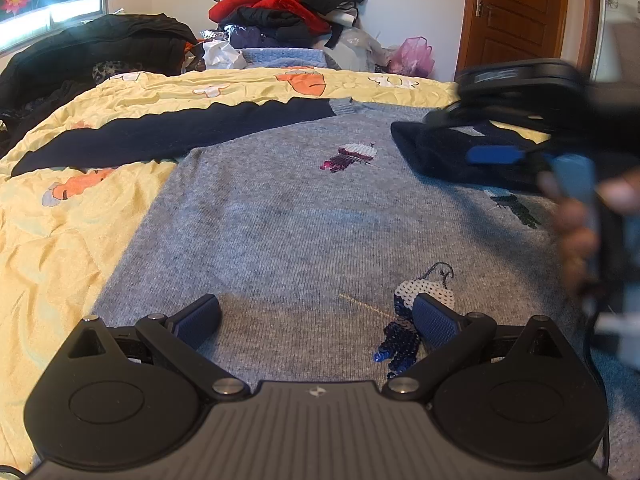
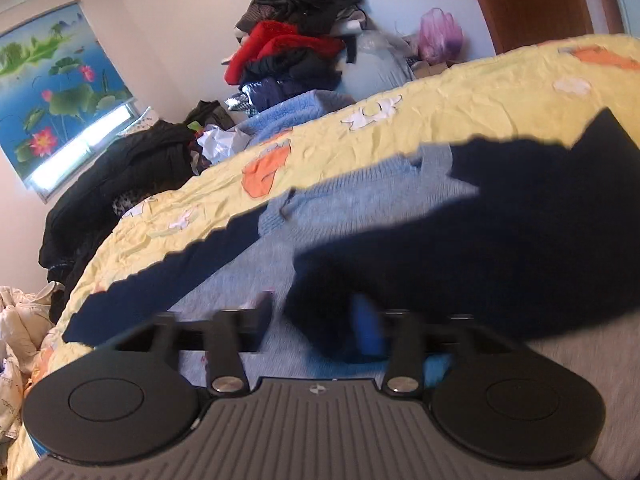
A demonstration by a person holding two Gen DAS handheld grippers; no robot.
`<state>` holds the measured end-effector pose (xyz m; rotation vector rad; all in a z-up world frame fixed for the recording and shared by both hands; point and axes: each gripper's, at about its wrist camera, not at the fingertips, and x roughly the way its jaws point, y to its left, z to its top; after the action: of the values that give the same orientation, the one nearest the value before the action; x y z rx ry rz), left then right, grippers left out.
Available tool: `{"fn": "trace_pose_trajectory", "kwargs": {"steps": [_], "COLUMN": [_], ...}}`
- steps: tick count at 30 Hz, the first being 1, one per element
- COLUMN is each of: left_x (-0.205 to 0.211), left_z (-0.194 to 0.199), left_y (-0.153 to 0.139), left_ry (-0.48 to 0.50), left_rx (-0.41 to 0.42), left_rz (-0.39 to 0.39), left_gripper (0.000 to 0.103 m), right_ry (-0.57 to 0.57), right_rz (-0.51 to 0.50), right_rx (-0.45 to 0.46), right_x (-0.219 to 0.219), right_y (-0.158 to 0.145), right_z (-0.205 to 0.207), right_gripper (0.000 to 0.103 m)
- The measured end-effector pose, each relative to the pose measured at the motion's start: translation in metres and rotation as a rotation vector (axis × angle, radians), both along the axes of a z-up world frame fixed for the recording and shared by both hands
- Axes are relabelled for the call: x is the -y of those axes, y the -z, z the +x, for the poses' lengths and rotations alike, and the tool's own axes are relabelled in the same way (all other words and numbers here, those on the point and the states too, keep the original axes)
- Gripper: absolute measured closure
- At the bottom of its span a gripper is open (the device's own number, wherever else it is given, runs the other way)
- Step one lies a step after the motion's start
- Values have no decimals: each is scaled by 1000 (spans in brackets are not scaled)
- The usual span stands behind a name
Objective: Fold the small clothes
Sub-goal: 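Grasp the navy sleeve cuff with the right gripper and lift it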
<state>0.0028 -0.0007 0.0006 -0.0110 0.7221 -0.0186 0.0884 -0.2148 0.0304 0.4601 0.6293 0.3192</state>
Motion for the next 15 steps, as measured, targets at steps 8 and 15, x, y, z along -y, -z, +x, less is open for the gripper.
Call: {"fn": "trace_pose_trajectory", "kwargs": {"steps": [8,15], "left_x": [-11,-27], "left_z": [3,78], "left_y": [-10,-40], "left_ry": [-11,141], "left_rx": [35,5], "left_rz": [-83,-570], "left_gripper": [0,0], "right_ry": [86,135], "right_rz": [119,371], "right_rx": [-32,1], "right_x": [81,109], "right_y": [32,50], "right_z": [-50,-62], "right_gripper": [41,42]}}
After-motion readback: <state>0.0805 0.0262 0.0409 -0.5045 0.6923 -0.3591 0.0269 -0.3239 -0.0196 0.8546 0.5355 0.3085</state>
